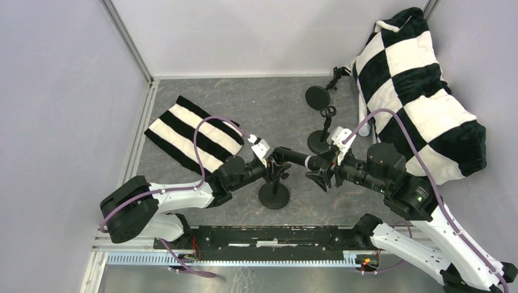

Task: Attach the microphones to the stand

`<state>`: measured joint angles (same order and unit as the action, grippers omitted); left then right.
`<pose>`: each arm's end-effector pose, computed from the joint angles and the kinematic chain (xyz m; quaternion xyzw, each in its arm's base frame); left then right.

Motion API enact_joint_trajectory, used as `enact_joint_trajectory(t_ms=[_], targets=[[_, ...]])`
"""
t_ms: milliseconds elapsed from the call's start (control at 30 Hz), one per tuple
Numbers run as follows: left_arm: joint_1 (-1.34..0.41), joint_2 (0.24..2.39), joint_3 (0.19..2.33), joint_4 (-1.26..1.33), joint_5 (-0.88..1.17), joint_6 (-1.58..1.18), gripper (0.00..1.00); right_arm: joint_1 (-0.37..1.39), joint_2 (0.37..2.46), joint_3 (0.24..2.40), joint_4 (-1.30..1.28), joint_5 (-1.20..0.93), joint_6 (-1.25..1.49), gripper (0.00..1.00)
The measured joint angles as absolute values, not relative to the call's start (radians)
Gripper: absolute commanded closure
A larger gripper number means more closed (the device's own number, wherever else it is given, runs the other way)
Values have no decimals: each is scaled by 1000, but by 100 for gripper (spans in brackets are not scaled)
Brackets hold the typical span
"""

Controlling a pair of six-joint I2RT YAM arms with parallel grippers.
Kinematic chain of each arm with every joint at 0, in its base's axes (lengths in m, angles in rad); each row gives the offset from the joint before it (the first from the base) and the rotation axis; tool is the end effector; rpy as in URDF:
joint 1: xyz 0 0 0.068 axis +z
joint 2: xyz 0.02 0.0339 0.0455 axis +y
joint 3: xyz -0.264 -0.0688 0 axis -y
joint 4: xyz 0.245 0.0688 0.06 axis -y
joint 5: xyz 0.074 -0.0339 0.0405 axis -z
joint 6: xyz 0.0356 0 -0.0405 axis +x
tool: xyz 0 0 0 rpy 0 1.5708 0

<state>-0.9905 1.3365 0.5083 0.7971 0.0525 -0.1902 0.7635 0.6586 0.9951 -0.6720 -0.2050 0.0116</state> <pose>0.1509 -0.2336 0.2270 0.2964 0.6540 -0.4030 0.5675 0.0856 0.0920 0.3768 -0.3529 0.7326 0.2949 0.5018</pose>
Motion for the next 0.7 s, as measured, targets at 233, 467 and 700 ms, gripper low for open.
enact_joint_trajectory(t_ms=[233, 467, 700], targets=[[-991, 1336, 513, 787, 53, -183, 98, 764, 670, 995, -652, -206, 46, 37], [-990, 1336, 527, 761, 53, -146, 98, 763, 688, 995, -645, -204, 56, 58], [-990, 1336, 545, 728, 53, -129, 98, 763, 692, 994, -645, -197, 52, 80]])
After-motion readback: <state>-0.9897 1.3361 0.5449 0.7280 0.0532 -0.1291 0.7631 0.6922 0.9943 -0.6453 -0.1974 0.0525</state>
